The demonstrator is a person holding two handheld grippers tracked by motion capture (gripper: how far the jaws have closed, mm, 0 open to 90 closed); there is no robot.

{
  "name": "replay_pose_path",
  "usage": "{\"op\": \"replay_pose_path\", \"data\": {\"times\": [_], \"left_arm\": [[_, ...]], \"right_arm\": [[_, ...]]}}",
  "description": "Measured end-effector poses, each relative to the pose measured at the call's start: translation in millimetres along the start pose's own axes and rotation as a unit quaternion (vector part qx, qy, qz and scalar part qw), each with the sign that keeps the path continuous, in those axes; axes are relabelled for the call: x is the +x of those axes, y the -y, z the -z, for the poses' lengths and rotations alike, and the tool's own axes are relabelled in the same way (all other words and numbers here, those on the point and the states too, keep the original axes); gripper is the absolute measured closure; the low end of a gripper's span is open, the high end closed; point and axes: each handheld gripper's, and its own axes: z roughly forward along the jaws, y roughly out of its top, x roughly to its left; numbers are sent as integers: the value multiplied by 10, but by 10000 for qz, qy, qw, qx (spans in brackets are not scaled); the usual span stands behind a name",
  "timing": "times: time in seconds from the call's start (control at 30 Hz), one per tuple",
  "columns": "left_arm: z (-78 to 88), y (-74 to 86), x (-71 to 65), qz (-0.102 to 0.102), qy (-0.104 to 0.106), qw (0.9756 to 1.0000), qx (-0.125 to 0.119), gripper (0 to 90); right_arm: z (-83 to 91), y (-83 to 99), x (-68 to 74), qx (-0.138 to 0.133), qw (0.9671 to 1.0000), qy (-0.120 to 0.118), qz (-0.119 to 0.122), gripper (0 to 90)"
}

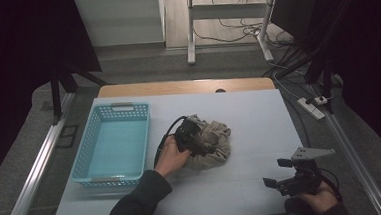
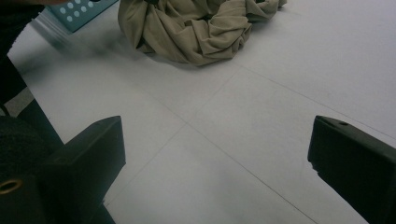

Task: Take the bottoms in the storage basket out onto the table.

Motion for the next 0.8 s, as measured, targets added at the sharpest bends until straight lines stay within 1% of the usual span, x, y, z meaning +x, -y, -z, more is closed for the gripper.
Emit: {"op": "replay_pose_path", "data": {"times": [0.13,0.2,0.3,0.47,0.53,0.57,0.67,0.8], "left_arm": [[19,1,-2,46,64,10000,-23,0],[37,-5,-8,3,63,10000,-3,0],[66,-22,-7,-15,158,9999,28,0],[123,-46,-3,-14,166,9999,13,0],[132,-46,-10,-49,112,9999,23,0],[133,-44,-17,-83,52,10000,20,0],[140,-35,-37,-115,50,9999,-28,0],[168,-39,-60,-85,6,10000,-47,0]], "right_arm": [[0,-1,1,-1,10000,2,0,38],[-1,-1,1,4,10000,2,0,39],[-1,-1,-1,3,10000,-3,-5,38],[0,0,-1,0,10000,-4,-4,39],[-1,-1,-1,3,10000,-3,-3,39],[-1,-1,0,1,10000,-3,-1,38],[0,-1,1,-3,10000,1,0,39],[2,1,3,-19,10000,6,4,38]]}}
